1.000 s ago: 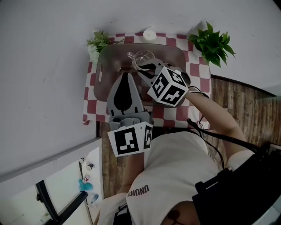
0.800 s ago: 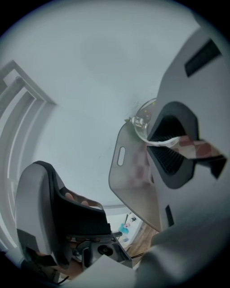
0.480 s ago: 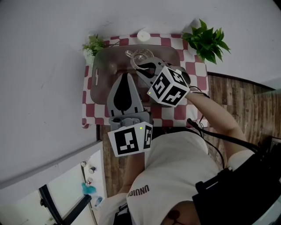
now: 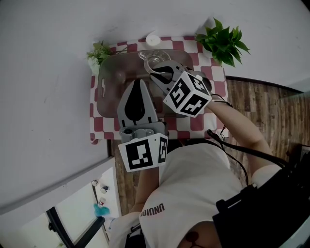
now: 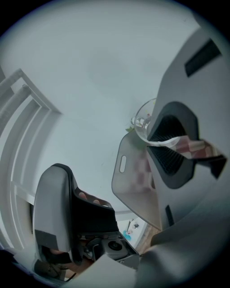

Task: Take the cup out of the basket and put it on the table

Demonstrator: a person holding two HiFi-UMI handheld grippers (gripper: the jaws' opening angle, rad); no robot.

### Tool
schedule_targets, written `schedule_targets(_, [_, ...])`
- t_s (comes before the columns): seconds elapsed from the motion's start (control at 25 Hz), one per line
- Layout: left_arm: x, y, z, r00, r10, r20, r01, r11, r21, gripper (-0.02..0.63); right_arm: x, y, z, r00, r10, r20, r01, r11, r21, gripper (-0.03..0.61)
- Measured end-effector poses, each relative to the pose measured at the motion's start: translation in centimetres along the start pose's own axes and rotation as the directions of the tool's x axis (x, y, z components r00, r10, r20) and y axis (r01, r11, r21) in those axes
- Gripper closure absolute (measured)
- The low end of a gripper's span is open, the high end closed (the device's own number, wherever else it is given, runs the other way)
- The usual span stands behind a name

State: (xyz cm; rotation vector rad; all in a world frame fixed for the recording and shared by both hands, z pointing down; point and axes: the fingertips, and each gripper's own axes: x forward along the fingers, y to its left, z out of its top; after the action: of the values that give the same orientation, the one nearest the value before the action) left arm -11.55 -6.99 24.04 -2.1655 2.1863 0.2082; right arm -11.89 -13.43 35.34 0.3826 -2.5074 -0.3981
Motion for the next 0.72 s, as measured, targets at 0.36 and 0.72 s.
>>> schedule_targets(0.36, [0.0,-0.9,0.3,0.999,-0.046,0.007,0.046,0.999,0.007,0.601,-1.2,-0.8,0.4,0.998,-0.055,0.01,0.055,0.998,0.0,0.534])
schedule_targets(0.72, [0.2,-2.2,0.3,0.997,-0.081,0.007,0.081,0.997,0.002,0.601,-2.6,-1.7,-0.2,0.995,-0.101,0.006,0.101,0.995,0.011,0.534])
